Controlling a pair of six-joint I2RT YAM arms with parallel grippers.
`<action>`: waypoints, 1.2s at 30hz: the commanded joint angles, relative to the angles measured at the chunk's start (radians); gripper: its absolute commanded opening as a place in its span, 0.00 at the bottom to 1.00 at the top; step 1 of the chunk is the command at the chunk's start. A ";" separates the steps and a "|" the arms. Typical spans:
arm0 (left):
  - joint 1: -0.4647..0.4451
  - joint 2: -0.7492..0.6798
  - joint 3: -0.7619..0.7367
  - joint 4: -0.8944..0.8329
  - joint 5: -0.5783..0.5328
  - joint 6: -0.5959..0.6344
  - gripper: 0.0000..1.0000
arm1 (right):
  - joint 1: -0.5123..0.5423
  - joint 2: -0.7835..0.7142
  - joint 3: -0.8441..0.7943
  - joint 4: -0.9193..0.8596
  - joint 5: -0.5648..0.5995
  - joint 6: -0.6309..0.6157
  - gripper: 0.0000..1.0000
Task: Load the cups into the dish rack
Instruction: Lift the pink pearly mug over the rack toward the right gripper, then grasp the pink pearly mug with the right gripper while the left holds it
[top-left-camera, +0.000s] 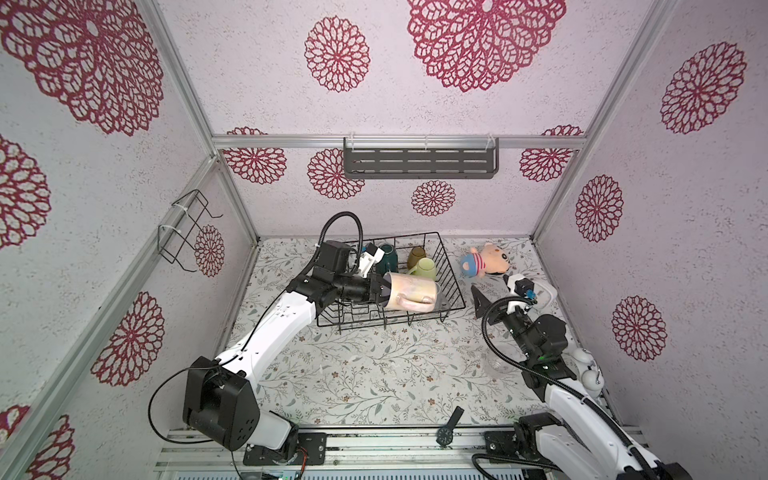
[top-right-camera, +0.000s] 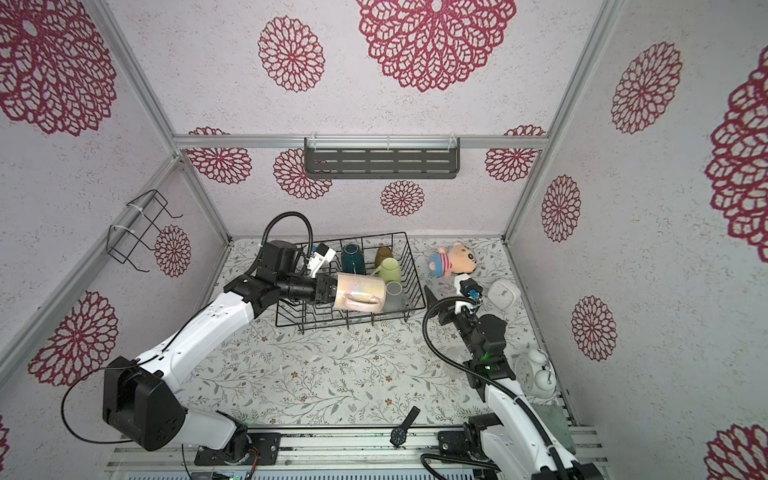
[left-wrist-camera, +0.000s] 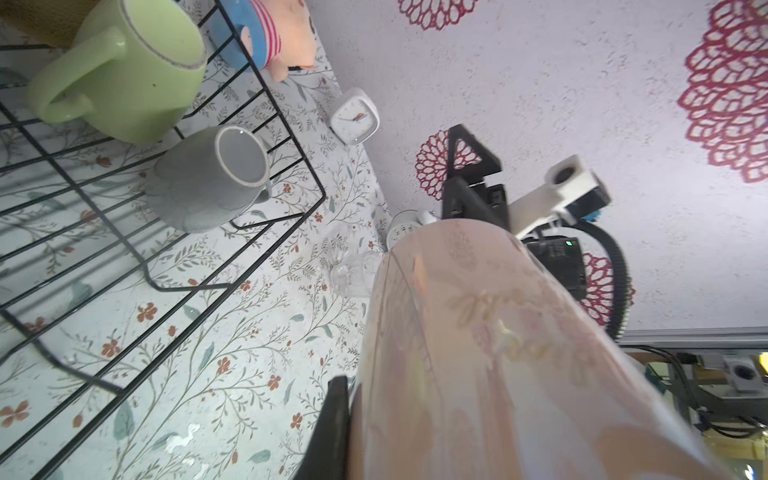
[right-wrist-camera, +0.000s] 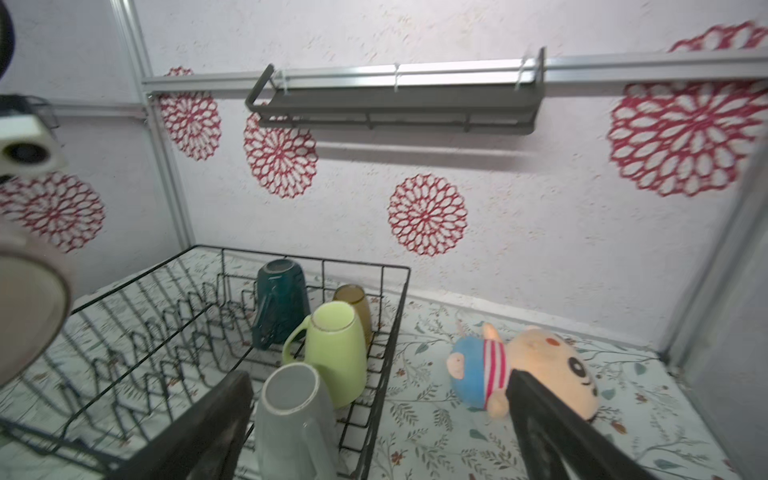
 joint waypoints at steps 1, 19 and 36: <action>0.001 -0.007 0.031 0.165 0.196 -0.081 0.00 | 0.001 0.030 0.039 0.172 -0.293 -0.060 0.99; -0.008 -0.052 -0.067 0.167 0.300 -0.088 0.00 | 0.268 0.200 0.178 0.184 -0.656 -0.545 0.99; -0.038 -0.033 -0.088 0.161 0.335 -0.068 0.00 | 0.363 0.290 0.241 0.264 -0.676 -0.505 0.92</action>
